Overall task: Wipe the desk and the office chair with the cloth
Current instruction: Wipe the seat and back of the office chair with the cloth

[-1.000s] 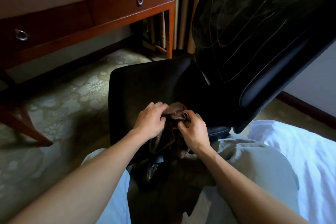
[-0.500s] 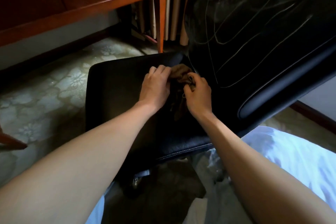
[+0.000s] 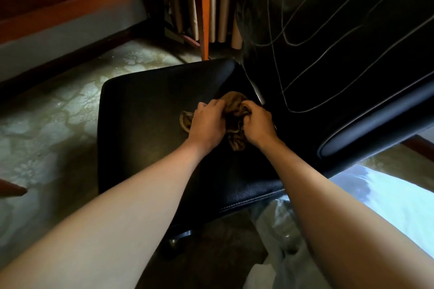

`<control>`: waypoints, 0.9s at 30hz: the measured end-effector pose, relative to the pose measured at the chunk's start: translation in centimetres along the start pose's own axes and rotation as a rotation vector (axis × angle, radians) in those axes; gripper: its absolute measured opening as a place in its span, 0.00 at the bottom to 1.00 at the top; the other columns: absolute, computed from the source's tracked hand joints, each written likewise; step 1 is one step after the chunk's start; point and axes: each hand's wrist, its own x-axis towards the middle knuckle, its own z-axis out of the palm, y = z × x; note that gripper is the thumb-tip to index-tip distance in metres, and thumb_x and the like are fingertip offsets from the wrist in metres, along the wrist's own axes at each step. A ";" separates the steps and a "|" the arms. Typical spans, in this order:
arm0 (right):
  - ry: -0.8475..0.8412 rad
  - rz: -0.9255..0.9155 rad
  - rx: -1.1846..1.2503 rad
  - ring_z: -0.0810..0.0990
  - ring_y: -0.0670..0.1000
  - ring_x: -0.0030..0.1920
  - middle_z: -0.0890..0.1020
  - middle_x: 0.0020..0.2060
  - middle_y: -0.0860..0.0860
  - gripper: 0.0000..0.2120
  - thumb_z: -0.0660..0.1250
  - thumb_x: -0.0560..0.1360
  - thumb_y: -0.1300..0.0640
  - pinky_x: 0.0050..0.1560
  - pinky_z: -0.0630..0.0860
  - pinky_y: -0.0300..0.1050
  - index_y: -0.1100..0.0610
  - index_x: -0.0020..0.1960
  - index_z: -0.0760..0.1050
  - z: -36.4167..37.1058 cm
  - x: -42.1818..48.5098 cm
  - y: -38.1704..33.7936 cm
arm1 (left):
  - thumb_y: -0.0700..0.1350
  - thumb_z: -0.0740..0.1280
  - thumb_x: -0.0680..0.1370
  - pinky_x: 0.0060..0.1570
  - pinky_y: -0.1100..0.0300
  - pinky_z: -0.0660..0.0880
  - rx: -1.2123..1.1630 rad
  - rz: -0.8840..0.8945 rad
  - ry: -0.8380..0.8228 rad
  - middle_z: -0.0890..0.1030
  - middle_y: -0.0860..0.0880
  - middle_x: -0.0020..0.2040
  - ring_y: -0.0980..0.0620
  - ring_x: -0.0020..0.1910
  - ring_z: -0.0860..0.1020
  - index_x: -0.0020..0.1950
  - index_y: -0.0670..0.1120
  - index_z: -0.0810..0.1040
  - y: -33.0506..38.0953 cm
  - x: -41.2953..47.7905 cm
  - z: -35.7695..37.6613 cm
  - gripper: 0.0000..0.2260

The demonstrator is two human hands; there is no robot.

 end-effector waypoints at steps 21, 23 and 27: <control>-0.180 -0.021 0.048 0.78 0.57 0.62 0.79 0.62 0.59 0.24 0.63 0.77 0.63 0.58 0.67 0.34 0.57 0.73 0.70 1.0 -15.7 -0.8 | 0.45 0.64 0.80 0.62 0.47 0.71 0.090 -0.092 -0.145 0.71 0.47 0.64 0.43 0.61 0.69 0.69 0.46 0.71 0.7 -15.1 -4.3 0.17; -0.177 -0.035 0.041 0.77 0.57 0.63 0.78 0.62 0.59 0.24 0.63 0.78 0.64 0.62 0.68 0.39 0.57 0.73 0.70 1.4 -17.3 -1.0 | 0.44 0.64 0.80 0.62 0.47 0.71 0.116 -0.104 -0.143 0.71 0.47 0.65 0.43 0.61 0.68 0.70 0.46 0.71 0.8 -16.6 -4.6 0.18; -0.159 -0.046 0.072 0.77 0.57 0.62 0.76 0.60 0.58 0.22 0.64 0.78 0.65 0.61 0.66 0.37 0.57 0.72 0.72 2.3 -20.4 -1.3 | 0.44 0.64 0.79 0.64 0.47 0.70 0.161 -0.114 -0.120 0.69 0.49 0.67 0.44 0.62 0.68 0.70 0.47 0.70 0.5 -19.6 -4.8 0.19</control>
